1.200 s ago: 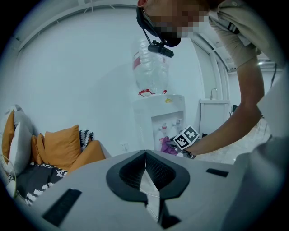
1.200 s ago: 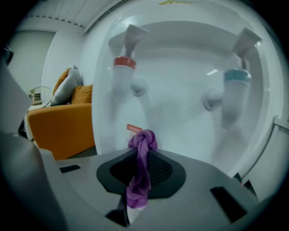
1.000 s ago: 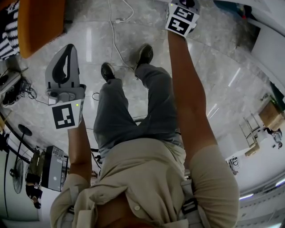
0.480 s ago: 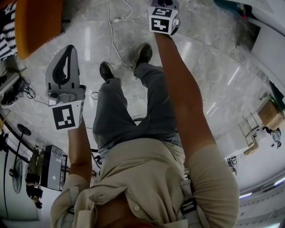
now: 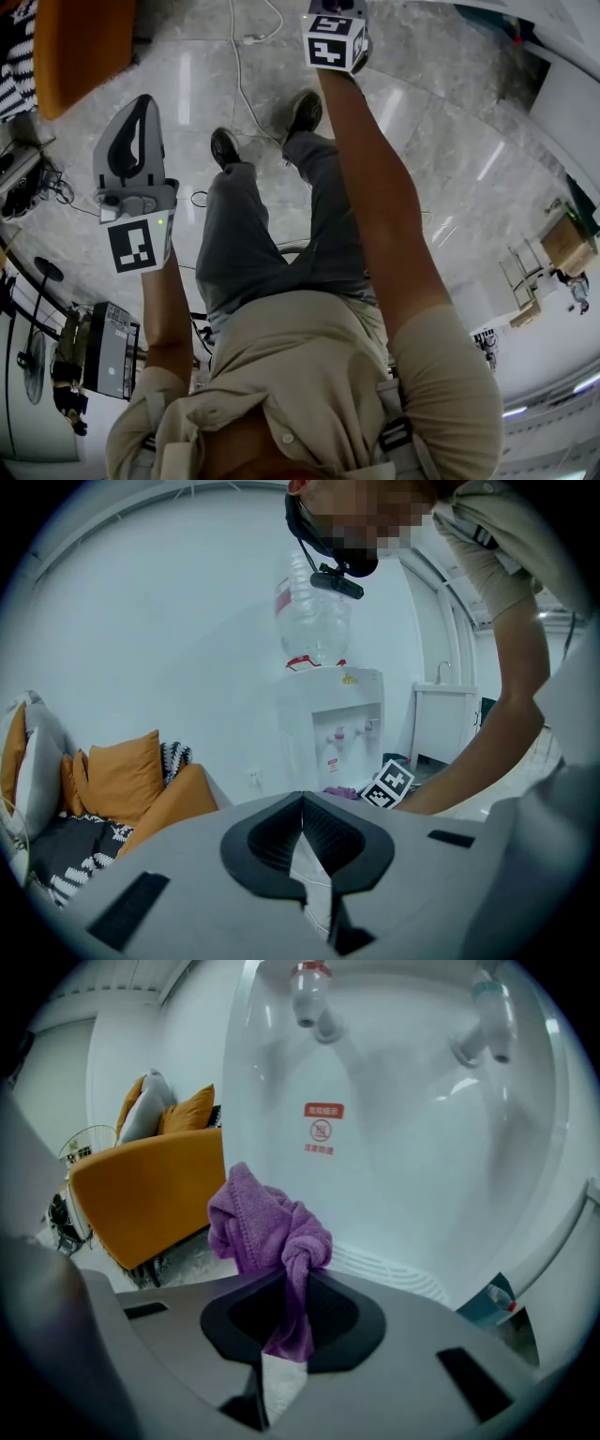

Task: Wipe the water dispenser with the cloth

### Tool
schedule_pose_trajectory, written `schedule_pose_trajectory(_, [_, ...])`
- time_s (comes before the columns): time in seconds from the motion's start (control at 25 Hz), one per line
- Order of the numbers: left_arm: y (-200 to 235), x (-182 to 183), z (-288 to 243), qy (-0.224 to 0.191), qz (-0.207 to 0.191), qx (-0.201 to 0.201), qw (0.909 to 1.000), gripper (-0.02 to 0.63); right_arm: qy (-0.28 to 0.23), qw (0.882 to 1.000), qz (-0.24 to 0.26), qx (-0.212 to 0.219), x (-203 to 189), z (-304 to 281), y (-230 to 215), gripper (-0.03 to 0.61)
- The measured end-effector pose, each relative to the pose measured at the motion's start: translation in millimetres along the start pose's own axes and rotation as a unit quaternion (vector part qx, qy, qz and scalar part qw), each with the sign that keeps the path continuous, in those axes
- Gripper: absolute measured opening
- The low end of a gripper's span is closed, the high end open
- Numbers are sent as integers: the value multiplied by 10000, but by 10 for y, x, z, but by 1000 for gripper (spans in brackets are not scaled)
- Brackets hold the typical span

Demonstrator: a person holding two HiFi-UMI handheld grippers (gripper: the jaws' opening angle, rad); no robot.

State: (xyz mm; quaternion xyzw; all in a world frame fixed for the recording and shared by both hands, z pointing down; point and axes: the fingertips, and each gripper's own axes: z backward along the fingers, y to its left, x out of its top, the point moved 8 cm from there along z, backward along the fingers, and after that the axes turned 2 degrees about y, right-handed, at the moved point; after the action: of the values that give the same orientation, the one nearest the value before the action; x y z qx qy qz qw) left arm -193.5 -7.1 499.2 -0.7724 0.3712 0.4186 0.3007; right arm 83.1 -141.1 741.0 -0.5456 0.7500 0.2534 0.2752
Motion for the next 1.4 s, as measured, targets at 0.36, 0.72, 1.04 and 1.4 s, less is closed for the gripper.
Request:
schedule_pose_trajectory(0.36, [-193,194,-200,-80,-180,-295,9994,17,197,9813,-1539,-1143,-521,269,-1096,63])
schedule_pose_trajectory(0.72, [-452,535,-308,-152,-365,-575,9976,17,49,9793,-1419,-1445,-421,571,-1710,61])
schedule_pose_trajectory(1.04, [-479,1019,-169,-248,-505,-617,9965,17,-368,9835,-1025,-1443,104,1085,-1796,61])
schedule_pose_trajectory(1.4, [-548,1499,121,-330,-589,-660,9955,17,-788,9829,-862,-1423,687,1732,-1848,61])
